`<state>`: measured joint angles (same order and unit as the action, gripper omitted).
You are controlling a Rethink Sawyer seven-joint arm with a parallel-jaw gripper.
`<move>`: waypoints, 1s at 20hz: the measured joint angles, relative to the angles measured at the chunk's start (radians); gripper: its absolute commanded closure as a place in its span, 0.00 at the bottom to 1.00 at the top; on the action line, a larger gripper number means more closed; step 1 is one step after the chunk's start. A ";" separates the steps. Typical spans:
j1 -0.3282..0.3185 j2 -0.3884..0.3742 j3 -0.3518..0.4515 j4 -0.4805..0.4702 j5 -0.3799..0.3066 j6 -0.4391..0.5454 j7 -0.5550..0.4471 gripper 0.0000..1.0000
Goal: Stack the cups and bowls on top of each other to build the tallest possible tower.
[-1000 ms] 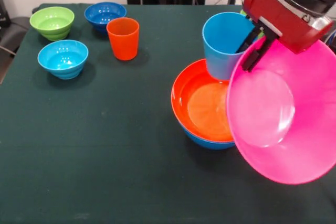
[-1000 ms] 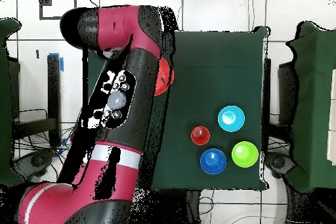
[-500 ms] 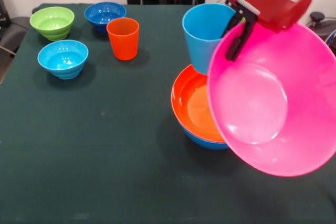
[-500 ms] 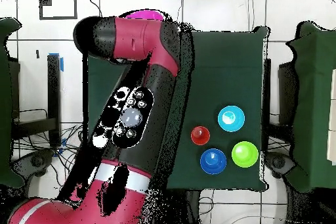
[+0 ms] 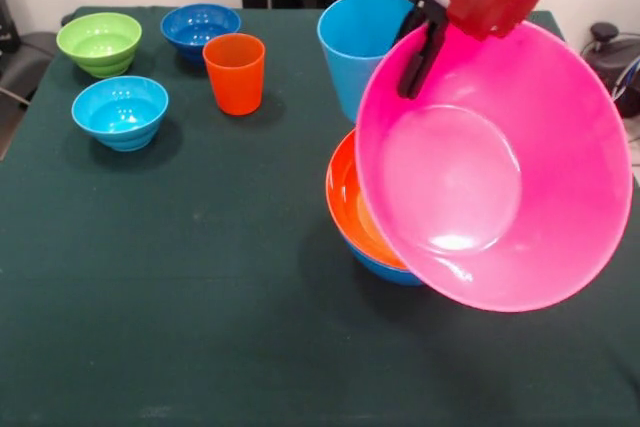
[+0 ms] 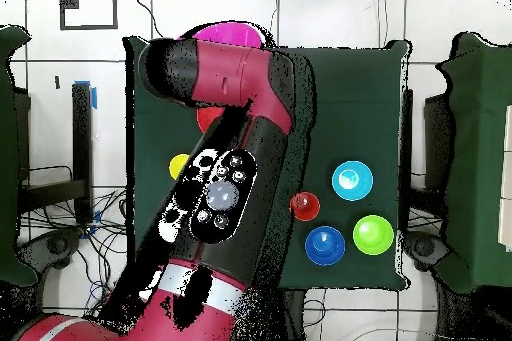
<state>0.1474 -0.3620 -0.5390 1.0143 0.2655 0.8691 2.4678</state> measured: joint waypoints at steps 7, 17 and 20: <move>-0.031 -0.010 0.048 0.065 -0.003 -0.110 0.000 1.00; -0.097 -0.055 0.138 0.185 -0.035 -0.209 0.000 1.00; -0.114 -0.076 0.162 0.211 -0.050 -0.209 0.000 1.00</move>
<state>0.0339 -0.4382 -0.3769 1.2253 0.2151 0.6597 2.4678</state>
